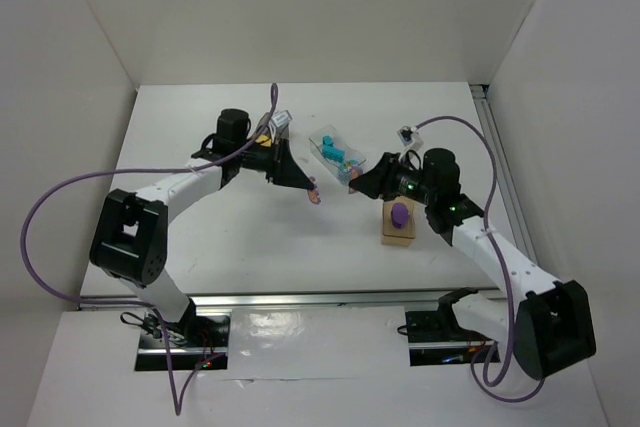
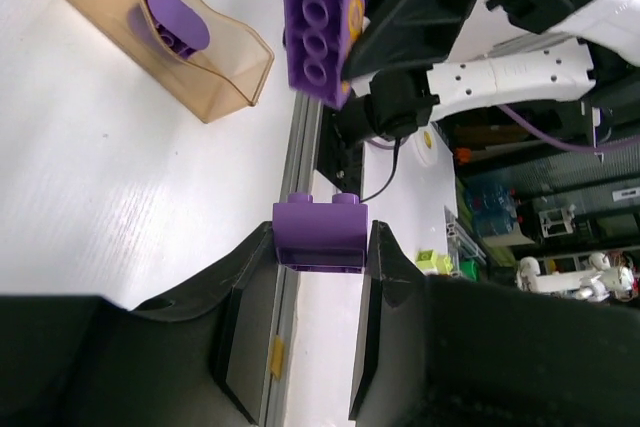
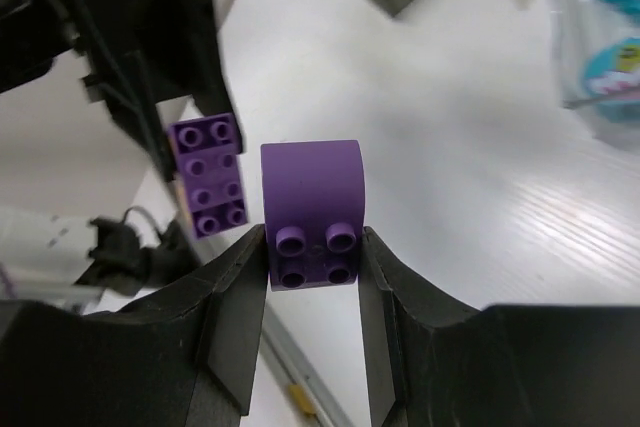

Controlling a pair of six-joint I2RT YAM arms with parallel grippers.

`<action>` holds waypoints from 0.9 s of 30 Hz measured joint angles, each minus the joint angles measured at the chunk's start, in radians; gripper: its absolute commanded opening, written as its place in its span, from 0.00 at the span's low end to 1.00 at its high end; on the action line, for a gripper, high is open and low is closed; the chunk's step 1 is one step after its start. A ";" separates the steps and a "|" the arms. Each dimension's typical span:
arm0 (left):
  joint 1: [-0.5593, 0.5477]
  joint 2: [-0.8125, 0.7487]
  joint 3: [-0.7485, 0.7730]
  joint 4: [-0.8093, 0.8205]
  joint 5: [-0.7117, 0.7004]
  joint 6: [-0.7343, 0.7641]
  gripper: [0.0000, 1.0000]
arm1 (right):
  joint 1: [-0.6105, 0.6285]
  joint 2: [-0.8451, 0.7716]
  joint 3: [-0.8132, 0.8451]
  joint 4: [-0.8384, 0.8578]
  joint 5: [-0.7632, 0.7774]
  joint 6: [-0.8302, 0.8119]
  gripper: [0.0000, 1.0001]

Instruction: Sort the legos into containers by color

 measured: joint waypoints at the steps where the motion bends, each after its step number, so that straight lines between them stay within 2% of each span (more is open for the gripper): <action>1: 0.002 -0.004 0.002 -0.006 -0.009 0.000 0.00 | -0.003 -0.026 0.000 -0.035 0.051 -0.009 0.28; 5: -0.035 0.013 0.102 -0.138 -0.116 0.031 0.00 | -0.002 -0.069 0.006 -0.207 0.325 -0.023 0.31; 9: -0.148 0.089 0.312 -0.258 -0.303 0.043 0.00 | -0.012 -0.045 0.011 -0.378 0.562 -0.023 0.35; 16: -0.283 0.257 0.466 -0.346 -0.512 -0.055 0.00 | -0.027 0.012 0.011 -0.472 0.733 -0.048 0.48; 18: -0.291 0.313 0.486 -0.369 -0.550 -0.080 0.00 | -0.029 0.034 0.016 -0.474 0.753 -0.058 0.59; 19: -0.295 0.333 0.494 -0.382 -0.568 -0.088 0.00 | -0.029 0.046 0.019 -0.475 0.757 -0.066 0.76; 21: -0.303 0.363 0.510 -0.407 -0.595 -0.107 0.00 | -0.029 0.063 0.024 -0.476 0.760 -0.081 0.84; 23: -0.308 0.373 0.529 -0.427 -0.616 -0.114 0.00 | -0.030 0.060 0.024 -0.484 0.761 -0.094 0.84; 27: -0.330 0.377 0.606 -0.459 -0.648 -0.113 0.00 | -0.031 0.001 0.038 -0.524 0.781 -0.104 0.69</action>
